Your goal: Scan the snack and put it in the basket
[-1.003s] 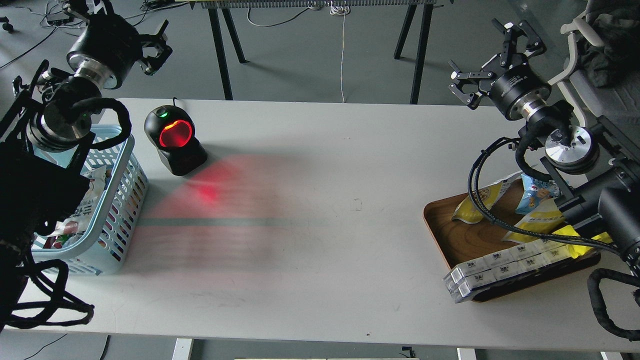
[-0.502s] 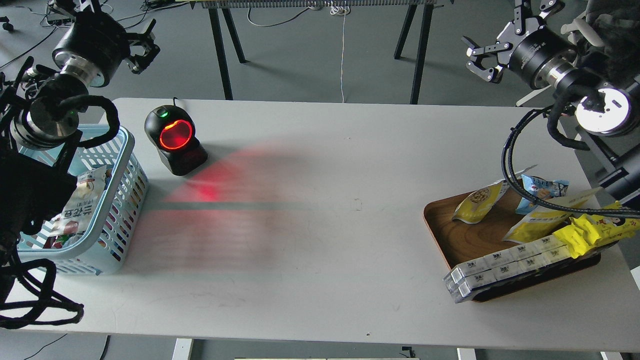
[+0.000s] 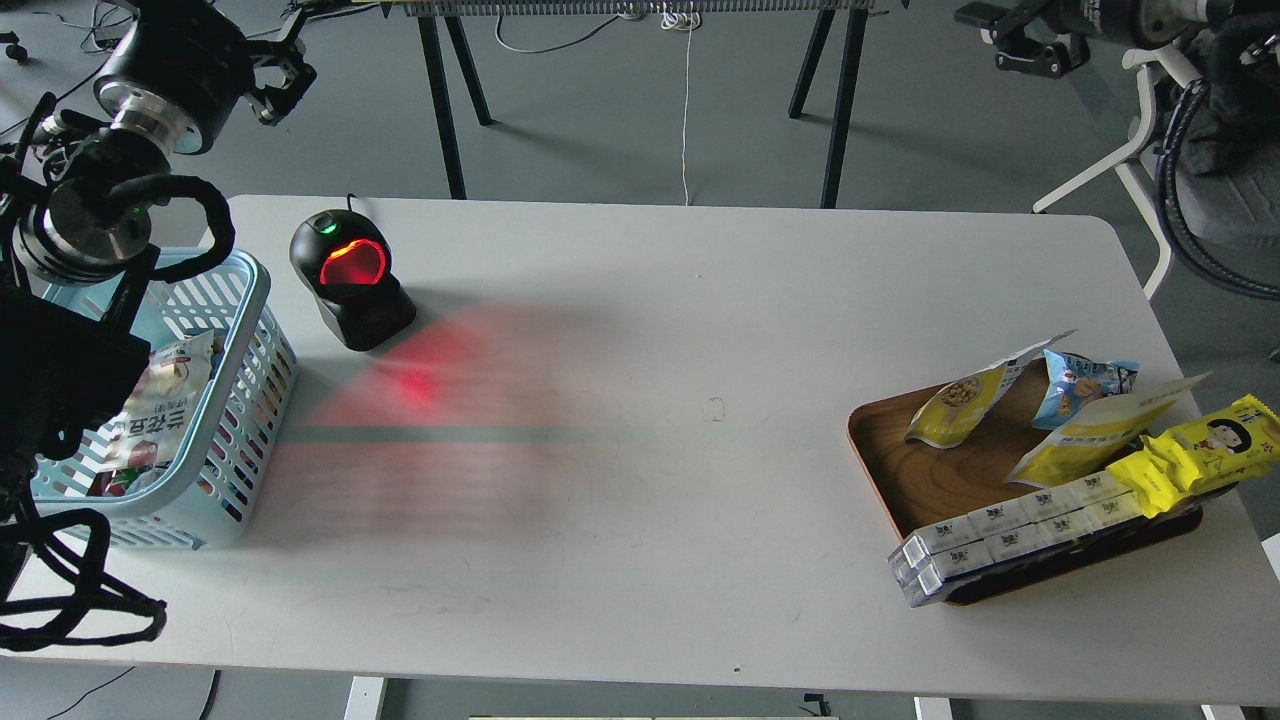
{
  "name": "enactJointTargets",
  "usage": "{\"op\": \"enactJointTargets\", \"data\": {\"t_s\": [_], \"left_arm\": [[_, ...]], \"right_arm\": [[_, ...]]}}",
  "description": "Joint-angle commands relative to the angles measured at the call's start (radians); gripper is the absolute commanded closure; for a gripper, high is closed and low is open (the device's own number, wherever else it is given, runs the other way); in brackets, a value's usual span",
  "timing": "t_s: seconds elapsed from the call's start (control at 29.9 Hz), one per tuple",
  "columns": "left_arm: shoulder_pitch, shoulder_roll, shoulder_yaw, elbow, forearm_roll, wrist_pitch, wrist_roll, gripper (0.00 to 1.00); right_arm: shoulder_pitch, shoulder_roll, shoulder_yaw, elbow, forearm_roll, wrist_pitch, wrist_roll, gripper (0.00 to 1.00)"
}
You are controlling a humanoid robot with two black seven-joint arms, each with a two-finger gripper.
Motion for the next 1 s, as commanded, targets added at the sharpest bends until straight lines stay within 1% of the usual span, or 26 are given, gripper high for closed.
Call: {"op": "enactJointTargets", "data": {"t_s": [0.0,0.07,0.13,0.2,0.23,0.27,0.4,0.5,0.6,0.8,0.97], "left_arm": [[0.001,-0.004,0.001,-0.004,0.000,0.000,0.000,0.00],[0.001,-0.007,0.002,-0.004,0.000,0.000,0.000,0.00],[0.001,-0.009,0.004,-0.004,0.000,0.000,0.000,0.00],[0.001,-0.010,0.004,-0.004,0.000,0.002,0.000,0.00],[0.001,-0.010,0.006,-0.004,0.000,0.002,0.000,0.00],[0.000,-0.010,0.006,-0.004,0.000,0.002,0.000,0.00],[0.001,-0.010,0.010,-0.004,0.000,0.002,0.000,0.00],[0.001,-0.010,0.012,-0.004,0.000,0.002,0.000,0.00],[0.001,-0.010,0.016,-0.004,0.000,0.003,0.000,0.00],[0.003,-0.026,0.018,-0.004,0.002,0.009,0.002,0.00],[0.003,-0.039,0.019,-0.004,0.006,0.011,0.002,0.00]], "right_arm": [[0.193,-0.117,-0.195,0.191,0.000,-0.019,-0.056,0.01],[0.303,-0.174,-0.302,0.286,0.012,-0.036,-0.092,0.01],[0.405,-0.212,-0.407,0.372,0.075,-0.061,-0.146,0.01],[0.489,-0.240,-0.503,0.437,0.145,-0.097,-0.212,0.01],[0.517,-0.248,-0.549,0.459,0.170,-0.116,-0.229,0.01],[0.531,-0.251,-0.583,0.472,0.182,-0.130,-0.237,0.01],[0.542,-0.251,-0.697,0.525,0.190,-0.176,-0.244,0.01],[0.528,-0.236,-0.751,0.526,0.204,-0.188,-0.250,0.01],[0.477,-0.214,-0.757,0.526,0.218,-0.196,-0.250,0.01],[0.394,-0.185,-0.749,0.526,0.229,-0.269,-0.250,0.04],[0.384,-0.162,-0.748,0.526,0.262,-0.302,-0.250,0.07]]}}
